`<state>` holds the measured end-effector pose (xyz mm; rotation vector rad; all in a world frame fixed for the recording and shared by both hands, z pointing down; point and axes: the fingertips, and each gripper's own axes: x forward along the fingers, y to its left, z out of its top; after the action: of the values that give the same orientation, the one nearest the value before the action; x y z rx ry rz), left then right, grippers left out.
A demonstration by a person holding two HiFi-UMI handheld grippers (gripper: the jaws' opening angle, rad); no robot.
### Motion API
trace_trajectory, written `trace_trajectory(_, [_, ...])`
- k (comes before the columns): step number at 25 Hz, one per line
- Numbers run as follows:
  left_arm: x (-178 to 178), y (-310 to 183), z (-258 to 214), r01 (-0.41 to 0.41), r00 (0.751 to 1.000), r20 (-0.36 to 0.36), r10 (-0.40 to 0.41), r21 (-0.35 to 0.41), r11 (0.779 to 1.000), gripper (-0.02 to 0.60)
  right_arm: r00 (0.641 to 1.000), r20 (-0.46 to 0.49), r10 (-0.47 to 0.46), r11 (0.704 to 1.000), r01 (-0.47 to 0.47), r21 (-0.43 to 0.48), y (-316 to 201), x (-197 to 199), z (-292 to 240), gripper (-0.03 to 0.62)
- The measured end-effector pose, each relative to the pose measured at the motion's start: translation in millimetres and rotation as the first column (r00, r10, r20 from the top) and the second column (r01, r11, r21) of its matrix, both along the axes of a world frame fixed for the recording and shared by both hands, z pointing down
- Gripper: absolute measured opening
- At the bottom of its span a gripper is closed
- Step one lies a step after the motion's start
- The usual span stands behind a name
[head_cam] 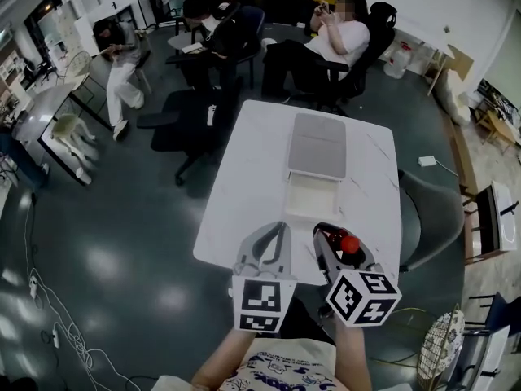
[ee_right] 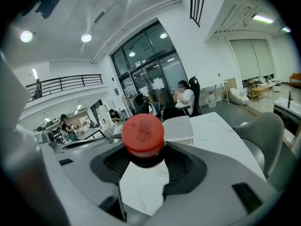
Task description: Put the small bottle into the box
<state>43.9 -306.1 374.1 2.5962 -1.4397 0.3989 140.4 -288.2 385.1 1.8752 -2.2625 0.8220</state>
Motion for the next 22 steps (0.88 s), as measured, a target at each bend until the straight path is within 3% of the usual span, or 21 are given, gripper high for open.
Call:
trace_trajectory(9, [25.3,-67.5,14.4,0.027,1.000,0.018,-0.026,-0.047,0.999,0.020,1.000,0.009,-0.025,0.998,0.026,-0.056,-71.5,26.5,17.7,0.229])
trace_trajectory(22, [41.2,-122.6,59.9,0.048,0.998,0.047,-0.041,-0.164,0.985,0.020,0.998,0.014,-0.067,0.980,0.068,-0.188,-133.1,38.4,71.0,0.229])
